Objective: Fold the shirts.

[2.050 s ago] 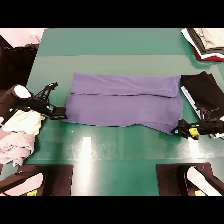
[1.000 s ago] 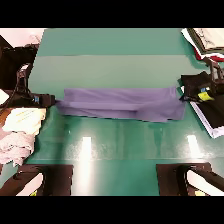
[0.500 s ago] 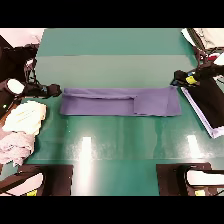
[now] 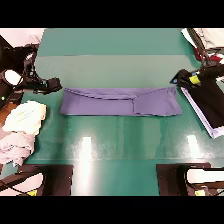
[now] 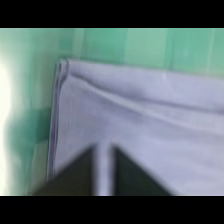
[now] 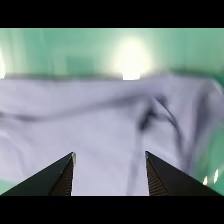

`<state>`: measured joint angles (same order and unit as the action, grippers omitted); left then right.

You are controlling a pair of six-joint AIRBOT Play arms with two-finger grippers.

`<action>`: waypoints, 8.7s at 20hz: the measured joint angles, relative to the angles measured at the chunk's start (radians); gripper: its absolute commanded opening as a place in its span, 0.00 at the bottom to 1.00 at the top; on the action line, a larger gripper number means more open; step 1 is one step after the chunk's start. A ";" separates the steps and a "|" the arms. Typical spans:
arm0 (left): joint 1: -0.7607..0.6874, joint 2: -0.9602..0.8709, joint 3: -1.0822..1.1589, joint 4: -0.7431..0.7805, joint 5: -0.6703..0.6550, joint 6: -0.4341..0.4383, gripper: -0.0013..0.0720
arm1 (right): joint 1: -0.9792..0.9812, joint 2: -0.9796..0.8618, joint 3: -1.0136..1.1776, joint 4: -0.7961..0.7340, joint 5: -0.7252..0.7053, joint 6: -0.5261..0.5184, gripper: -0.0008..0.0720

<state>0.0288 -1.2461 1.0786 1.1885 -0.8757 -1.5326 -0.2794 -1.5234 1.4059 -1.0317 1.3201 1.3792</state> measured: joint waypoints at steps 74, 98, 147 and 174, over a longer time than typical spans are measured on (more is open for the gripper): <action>-0.030 -0.111 0.555 0.130 -0.390 0.116 0.05 | 0.930 -0.401 0.661 0.269 -0.228 -0.154 0.73; -0.006 -0.114 0.089 -0.013 -0.286 0.181 0.76 | 0.524 -0.098 -0.056 0.235 -0.159 -0.098 0.83; -0.070 -0.049 0.181 -0.227 -0.391 0.263 0.05 | 0.346 0.019 -0.079 0.346 -0.431 -0.123 0.03; -0.270 -0.049 0.181 -0.253 -0.259 0.248 0.05 | -0.494 0.357 -0.079 0.371 -0.352 -0.243 0.03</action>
<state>-0.2409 -1.2949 1.2598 0.9356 -1.1343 -1.2842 -0.7738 -1.1660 1.3273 -0.6605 0.9684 1.1358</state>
